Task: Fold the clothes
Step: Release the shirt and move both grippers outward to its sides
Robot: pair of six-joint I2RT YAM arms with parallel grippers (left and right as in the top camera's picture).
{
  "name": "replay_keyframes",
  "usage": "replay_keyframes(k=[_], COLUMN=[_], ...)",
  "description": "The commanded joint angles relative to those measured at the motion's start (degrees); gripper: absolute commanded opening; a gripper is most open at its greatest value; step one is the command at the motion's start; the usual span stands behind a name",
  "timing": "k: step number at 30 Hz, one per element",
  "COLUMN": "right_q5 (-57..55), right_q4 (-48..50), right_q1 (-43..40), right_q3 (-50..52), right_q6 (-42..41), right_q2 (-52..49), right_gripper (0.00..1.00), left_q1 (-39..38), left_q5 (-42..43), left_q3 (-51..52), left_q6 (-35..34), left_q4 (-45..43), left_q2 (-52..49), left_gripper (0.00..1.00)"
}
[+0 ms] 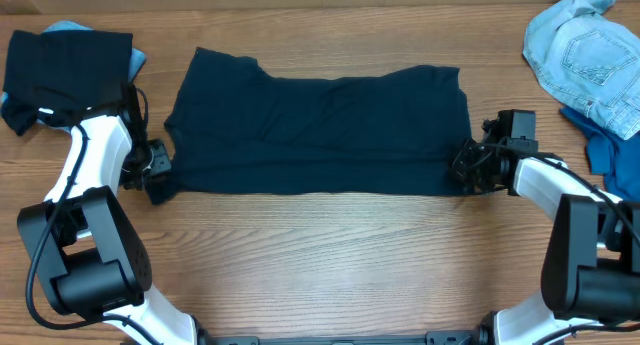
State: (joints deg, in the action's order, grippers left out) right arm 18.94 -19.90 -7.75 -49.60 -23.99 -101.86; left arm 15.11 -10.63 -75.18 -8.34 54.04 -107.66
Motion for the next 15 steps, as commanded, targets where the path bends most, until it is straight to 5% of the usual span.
replay_keyframes(k=[1, 8, 12, 15], right_q5=[-6.0, -6.5, -3.1, 0.8], right_q4=[-1.2, -0.8, -1.3, -2.3], right_q1=[-3.5, -10.0, -10.8, -9.9], right_q3=[1.8, 1.6, 0.3, -0.4], right_q6=[-0.5, 0.4, 4.6, 6.8], right_q2=[-3.8, -3.8, -3.4, -2.9], right_gripper=[0.04, 0.17, 0.43, 0.49], left_q1=[0.8, 3.0, 3.0, 2.9], left_q5=[-1.8, 0.2, 0.9, 4.9], left_q3=[-1.2, -1.2, -1.2, -1.2], left_q6=[1.1, 0.4, 0.4, 0.5], left_q4=[-0.5, -0.7, -1.1, -1.8], left_q2=[0.1, 0.1, 0.1, 0.1], left_gripper=[0.31, 0.31, 0.32, 0.34])
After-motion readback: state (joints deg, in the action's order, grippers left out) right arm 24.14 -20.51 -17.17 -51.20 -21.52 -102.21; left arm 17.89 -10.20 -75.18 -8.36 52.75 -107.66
